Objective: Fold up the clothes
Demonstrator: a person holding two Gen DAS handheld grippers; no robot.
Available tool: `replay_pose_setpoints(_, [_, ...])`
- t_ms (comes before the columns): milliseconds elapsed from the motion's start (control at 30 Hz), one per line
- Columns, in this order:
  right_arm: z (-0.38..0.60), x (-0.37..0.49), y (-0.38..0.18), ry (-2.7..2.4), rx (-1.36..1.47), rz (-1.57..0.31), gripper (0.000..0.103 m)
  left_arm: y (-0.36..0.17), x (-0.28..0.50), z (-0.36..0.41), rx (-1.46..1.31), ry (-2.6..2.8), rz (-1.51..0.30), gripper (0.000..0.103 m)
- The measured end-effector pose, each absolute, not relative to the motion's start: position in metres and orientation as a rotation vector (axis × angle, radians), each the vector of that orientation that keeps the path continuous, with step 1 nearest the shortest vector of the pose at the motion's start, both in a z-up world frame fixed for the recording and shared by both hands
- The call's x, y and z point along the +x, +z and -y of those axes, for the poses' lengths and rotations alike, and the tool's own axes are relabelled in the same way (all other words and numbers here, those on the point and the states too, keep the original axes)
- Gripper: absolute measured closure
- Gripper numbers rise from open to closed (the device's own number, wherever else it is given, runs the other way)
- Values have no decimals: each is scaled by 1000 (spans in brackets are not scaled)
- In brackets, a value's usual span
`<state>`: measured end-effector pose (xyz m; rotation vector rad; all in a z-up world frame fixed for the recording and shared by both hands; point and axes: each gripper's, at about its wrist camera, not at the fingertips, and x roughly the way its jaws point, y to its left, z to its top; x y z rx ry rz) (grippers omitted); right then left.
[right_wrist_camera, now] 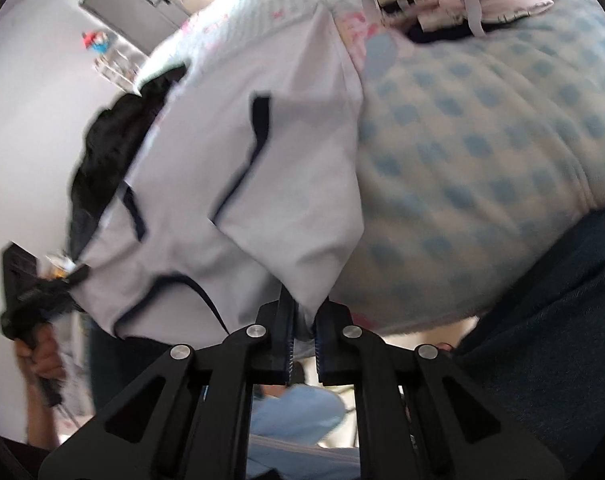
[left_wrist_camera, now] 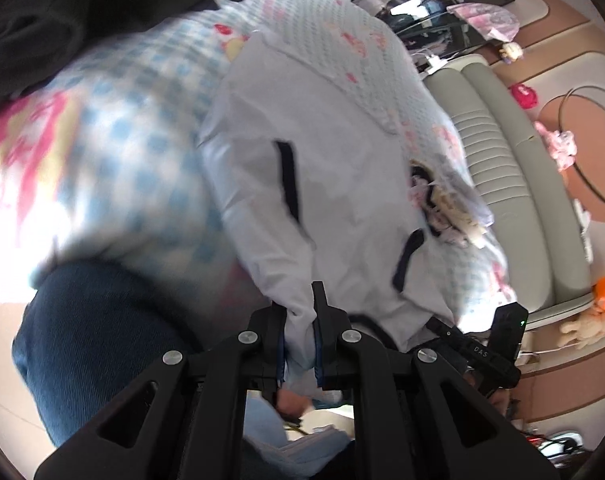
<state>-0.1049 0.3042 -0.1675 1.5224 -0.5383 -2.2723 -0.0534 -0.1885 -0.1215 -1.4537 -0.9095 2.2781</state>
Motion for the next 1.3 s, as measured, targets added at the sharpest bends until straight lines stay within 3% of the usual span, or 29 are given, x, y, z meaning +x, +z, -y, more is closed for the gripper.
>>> replay_pose_setpoints(333, [-298, -210, -108, -2364, 1346, 491, 97, -92, -189, 205, -1393, 2315, 889, 92])
replay_pose_setpoints(400, [-297, -242, -109, -2412, 1341, 512, 96, -98, -217, 211, -1393, 2342, 896, 87])
replay_pose_setpoints(433, [-296, -258, -110, -2435, 1345, 528, 95, -106, -229, 217, -1430, 2351, 919, 77])
replay_pose_setpoints(467, [-298, -272, -121, -2442, 1392, 574, 92, -111, -234, 222, -1445, 2365, 938, 67])
replay_pose_setpoints(533, [-296, -289, -138, -2393, 1468, 658, 62, -119, -239, 231, -1445, 2402, 965, 61])
replay_pose_setpoints(600, [-300, -286, -138, -2400, 1435, 702, 57, -118, -227, 239, -1388, 2446, 978, 50])
replay_pose_setpoints(633, [-302, -282, -135, -2412, 1403, 706, 44, -118, -221, 243, -1359, 2467, 984, 43])
replay_pose_setpoints(700, [-305, -274, -138, -2424, 1398, 695, 33, -129, -210, 244, -1375, 2433, 976, 42])
replay_pose_setpoints(900, [-316, -258, -169, -2391, 1526, 667, 29, -173, -196, 215, -1551, 2353, 874, 41])
replay_pose_setpoints(933, [-312, -260, -177, -2346, 1534, 700, 24, -174, -195, 213, -1540, 2366, 872, 43])
replay_pose_setpoints(1000, [-303, -263, -187, -2301, 1520, 691, 18, -176, -197, 209, -1547, 2355, 875, 56])
replay_pose_setpoints(1067, [-296, -264, -188, -2297, 1497, 657, 41, -172, -199, 207, -1548, 2351, 873, 77])
replay_pose_setpoints(1100, [-293, -262, -187, -2299, 1490, 649, 64, -166, -197, 205, -1534, 2359, 850, 81])
replay_pose_setpoints(1133, [-291, -261, -186, -2301, 1483, 642, 75, -159, -194, 203, -1514, 2370, 821, 83])
replay_pose_setpoints(1233, [-288, -246, -165, -2338, 1424, 606, 88, -139, -181, 201, -1447, 2356, 783, 85])
replay_pose_setpoints(1300, [-287, -232, -147, -2356, 1376, 583, 88, -128, -168, 204, -1440, 2344, 786, 85])
